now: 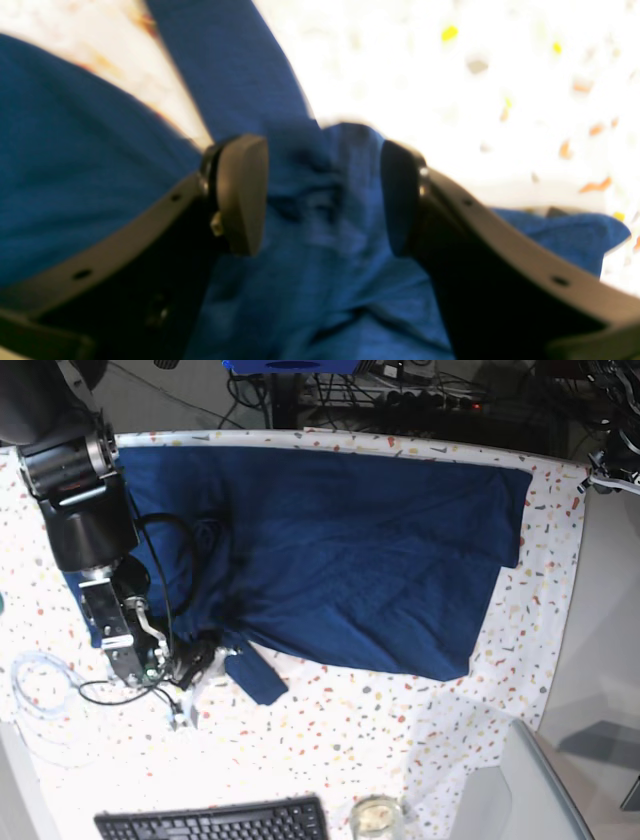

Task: Layout the t-shirt on the table in an organized manner, then fold the t-shirt properly
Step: 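Lift the sleeve with the right gripper and drag it across the shirt body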

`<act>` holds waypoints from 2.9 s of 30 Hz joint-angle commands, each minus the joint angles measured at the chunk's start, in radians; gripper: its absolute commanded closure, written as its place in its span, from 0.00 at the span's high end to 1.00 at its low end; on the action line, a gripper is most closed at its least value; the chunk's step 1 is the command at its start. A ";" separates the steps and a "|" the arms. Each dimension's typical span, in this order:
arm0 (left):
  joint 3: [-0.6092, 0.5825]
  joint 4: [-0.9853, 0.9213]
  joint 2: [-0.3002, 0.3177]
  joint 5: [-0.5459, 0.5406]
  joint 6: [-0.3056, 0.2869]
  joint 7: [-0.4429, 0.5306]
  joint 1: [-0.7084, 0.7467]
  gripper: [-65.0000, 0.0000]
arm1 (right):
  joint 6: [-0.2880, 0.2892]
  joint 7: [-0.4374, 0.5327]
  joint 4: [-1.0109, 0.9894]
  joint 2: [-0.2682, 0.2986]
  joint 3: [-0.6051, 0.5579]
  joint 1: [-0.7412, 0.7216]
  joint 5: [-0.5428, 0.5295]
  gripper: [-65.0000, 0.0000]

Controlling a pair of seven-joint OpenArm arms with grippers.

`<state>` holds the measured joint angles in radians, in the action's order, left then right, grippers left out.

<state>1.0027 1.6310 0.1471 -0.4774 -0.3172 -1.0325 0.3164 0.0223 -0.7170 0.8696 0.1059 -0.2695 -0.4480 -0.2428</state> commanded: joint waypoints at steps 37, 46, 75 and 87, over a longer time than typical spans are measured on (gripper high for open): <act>0.000 0.015 0.018 -0.010 0.000 0.017 -0.009 0.00 | 0.000 -0.102 0.501 0.039 0.333 0.269 0.012 0.00; 0.000 0.010 0.018 -0.010 0.000 0.017 -0.007 0.00 | 0.000 -0.171 0.618 0.030 0.332 0.308 0.007 0.47; 0.003 -0.031 0.019 -0.008 -0.003 0.019 -0.003 0.00 | 0.000 -0.168 0.814 -0.071 0.175 0.484 0.006 0.01; 0.000 -0.031 0.018 -0.008 -0.003 0.019 -0.007 0.00 | 0.006 -0.158 1.068 -0.068 0.175 0.565 0.006 0.00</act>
<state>0.9977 1.5833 0.1471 -0.4789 -0.3176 -1.0283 0.3096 0.0208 -0.8989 1.9152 0.0357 -0.0959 0.1265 -0.2317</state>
